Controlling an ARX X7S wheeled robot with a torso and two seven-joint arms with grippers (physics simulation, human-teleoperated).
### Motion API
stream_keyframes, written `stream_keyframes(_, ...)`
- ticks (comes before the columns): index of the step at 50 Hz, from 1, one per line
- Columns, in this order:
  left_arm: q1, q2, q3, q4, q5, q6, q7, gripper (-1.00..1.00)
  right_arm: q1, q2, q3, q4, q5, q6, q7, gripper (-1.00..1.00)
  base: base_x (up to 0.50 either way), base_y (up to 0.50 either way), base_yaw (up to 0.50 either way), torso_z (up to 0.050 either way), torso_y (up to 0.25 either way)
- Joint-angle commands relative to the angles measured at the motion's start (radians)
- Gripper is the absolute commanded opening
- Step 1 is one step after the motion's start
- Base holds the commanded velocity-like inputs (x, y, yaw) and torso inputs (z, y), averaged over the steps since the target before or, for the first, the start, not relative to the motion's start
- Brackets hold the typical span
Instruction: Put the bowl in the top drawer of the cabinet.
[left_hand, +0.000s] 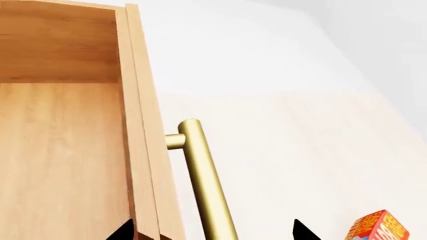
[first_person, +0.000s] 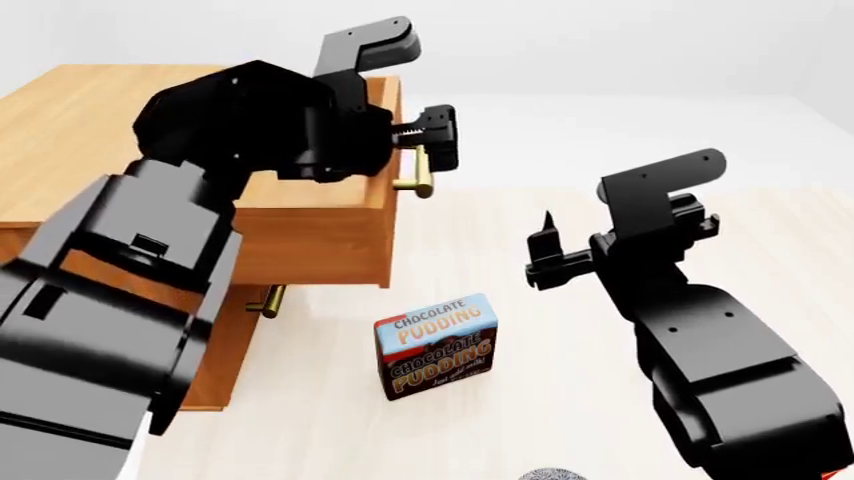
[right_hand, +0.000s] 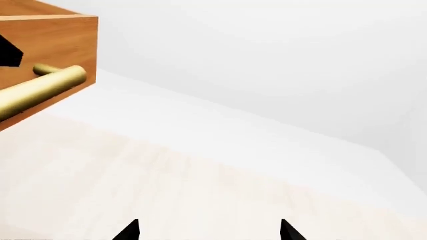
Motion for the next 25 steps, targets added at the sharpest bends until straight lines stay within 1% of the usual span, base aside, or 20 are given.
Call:
stream_keyframes(1, 0.033, 0.002, -0.015, 0.097, -0.172, -0.037, -0.045, 1.0, -0.011, 0.007, 0.011, 0.0, 0.01, -0.009, -0.005, 1.0, 0.0, 0.0, 0.0, 0.0, 0.0)
stream_keyframes(10, 0.076, -0.009, -0.042, 0.214, -0.247, -0.077, -0.118, 1.0, -0.016, 0.012, 0.017, 0.005, 0.016, -0.017, -0.008, 1.0, 0.0, 0.0, 0.0, 0.0, 0.0)
stream_keyframes(19, 0.108, -0.018, -0.085, 0.345, -0.337, -0.121, -0.23, 1.0, -0.019, 0.013, 0.02, 0.009, 0.019, -0.023, -0.007, 1.0, 0.0, 0.0, 0.0, 0.0, 0.0)
stream_keyframes(25, 0.101, -0.033, -0.084, 0.361, -0.348, -0.121, -0.244, 1.0, -0.022, 0.016, 0.023, 0.004, 0.022, -0.021, -0.005, 1.0, 0.0, 0.0, 0.0, 0.0, 0.0)
